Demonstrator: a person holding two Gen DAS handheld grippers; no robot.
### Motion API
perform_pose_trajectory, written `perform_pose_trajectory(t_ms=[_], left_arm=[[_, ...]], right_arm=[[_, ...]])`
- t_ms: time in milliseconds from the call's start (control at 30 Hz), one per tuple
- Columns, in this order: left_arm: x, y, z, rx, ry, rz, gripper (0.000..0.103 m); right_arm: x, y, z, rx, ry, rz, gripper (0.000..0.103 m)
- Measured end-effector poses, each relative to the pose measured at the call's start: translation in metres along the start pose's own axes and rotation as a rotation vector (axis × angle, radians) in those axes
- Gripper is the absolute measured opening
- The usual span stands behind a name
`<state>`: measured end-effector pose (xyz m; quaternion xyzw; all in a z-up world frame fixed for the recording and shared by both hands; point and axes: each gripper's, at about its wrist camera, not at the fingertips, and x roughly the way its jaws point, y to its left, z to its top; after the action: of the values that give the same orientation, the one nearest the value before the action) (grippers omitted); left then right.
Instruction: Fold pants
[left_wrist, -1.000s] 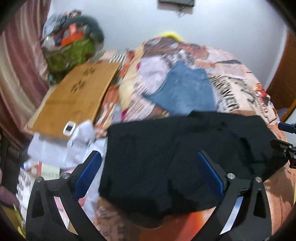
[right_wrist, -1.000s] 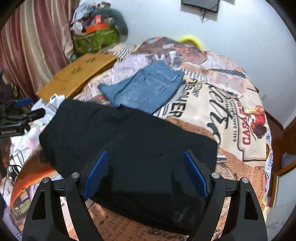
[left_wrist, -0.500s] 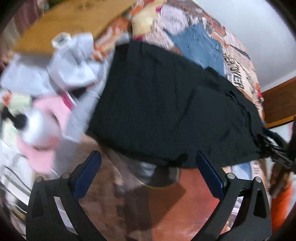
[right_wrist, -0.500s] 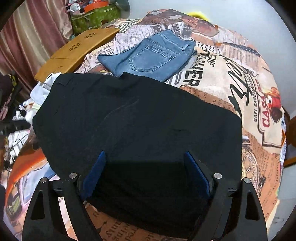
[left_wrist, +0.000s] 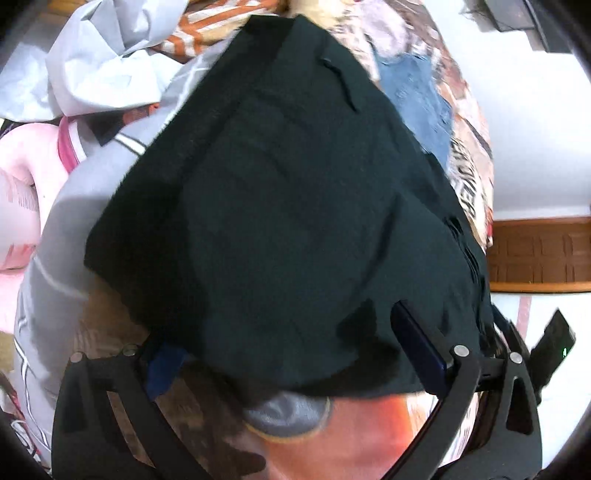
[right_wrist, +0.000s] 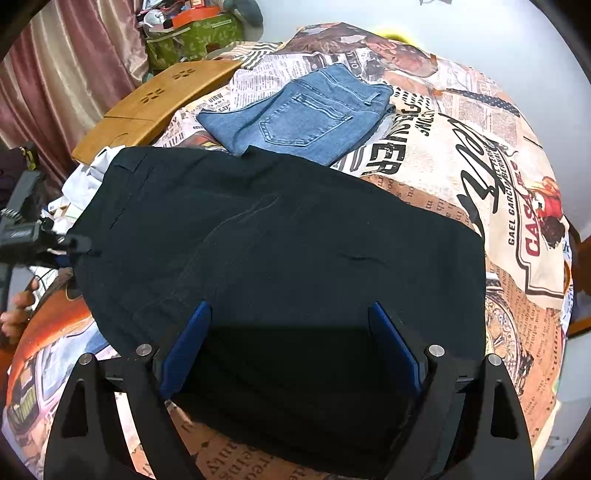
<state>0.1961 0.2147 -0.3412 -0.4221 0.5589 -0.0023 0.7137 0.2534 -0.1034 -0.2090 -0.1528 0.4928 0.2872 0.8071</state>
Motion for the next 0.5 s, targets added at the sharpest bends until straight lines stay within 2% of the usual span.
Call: perform_pose_trajectory(t_ms=[33, 133, 200, 267, 367, 500], left_arm=[[0.001, 0.000, 0.004, 0.004, -0.011, 0.016, 0.103], [-0.004, -0.001, 0.011, 0.020, -0.084, 0.106, 0.084], [-0.008, -0.001, 0.012, 0.025, -0.128, 0.113, 0.076], [-0.017, -0.010, 0.010, 0.058, -0.186, 0.163, 0.051], [-0.030, -0.027, 0.006, 0.129, -0.238, 0.257, 0.029], [-0.054, -0.051, 0.002, 0.212, -0.313, 0.321, 0.025]], right_arm=[[0.000, 0.000, 0.000, 0.001, -0.001, 0.001, 0.086], [0.000, 0.000, -0.001, 0.004, -0.004, 0.008, 0.087], [0.000, -0.001, -0.001, 0.004, -0.005, 0.011, 0.087], [0.000, -0.001, -0.002, 0.005, -0.007, 0.013, 0.087], [0.000, 0.000, -0.001, 0.010, -0.009, 0.012, 0.087], [-0.005, -0.002, -0.001, 0.033, -0.016, 0.027, 0.087]])
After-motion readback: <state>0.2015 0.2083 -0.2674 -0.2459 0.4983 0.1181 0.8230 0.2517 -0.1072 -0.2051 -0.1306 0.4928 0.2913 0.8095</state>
